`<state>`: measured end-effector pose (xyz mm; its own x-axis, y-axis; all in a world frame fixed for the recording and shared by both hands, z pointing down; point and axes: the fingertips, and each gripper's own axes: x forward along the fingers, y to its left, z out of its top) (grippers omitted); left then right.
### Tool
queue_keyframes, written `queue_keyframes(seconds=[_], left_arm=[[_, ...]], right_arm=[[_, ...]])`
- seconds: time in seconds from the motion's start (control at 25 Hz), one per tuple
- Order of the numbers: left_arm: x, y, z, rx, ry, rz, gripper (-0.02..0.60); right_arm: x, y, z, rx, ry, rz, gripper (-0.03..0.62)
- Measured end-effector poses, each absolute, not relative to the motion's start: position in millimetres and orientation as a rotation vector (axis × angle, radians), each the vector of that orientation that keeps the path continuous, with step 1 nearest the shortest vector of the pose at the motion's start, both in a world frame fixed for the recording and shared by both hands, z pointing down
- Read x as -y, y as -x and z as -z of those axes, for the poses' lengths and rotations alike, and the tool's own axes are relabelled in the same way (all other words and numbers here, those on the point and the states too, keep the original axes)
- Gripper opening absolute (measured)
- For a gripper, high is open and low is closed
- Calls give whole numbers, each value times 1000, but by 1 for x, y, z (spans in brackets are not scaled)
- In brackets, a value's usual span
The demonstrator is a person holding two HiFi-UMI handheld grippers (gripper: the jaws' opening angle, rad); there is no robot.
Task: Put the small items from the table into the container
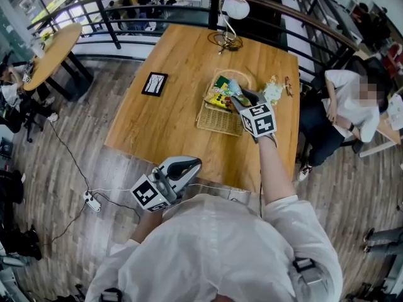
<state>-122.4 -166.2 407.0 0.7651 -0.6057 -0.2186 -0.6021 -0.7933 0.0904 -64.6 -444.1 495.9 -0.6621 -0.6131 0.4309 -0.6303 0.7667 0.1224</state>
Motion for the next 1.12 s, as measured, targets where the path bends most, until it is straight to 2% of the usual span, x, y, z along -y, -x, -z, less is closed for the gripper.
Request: queue_keyframes(seconds=[0.52, 0.88, 1.12], left_arm=[[170, 111, -407, 913, -2968, 367, 9], [170, 94, -407, 819, -2992, 353, 9], [169, 90, -407, 800, -3002, 357, 9]], right_arm=[[381, 41, -421, 2789, -996, 18, 173], [321, 26, -399, 2888, -984, 88, 166], [277, 16, -391, 2945, -985, 142, 119]])
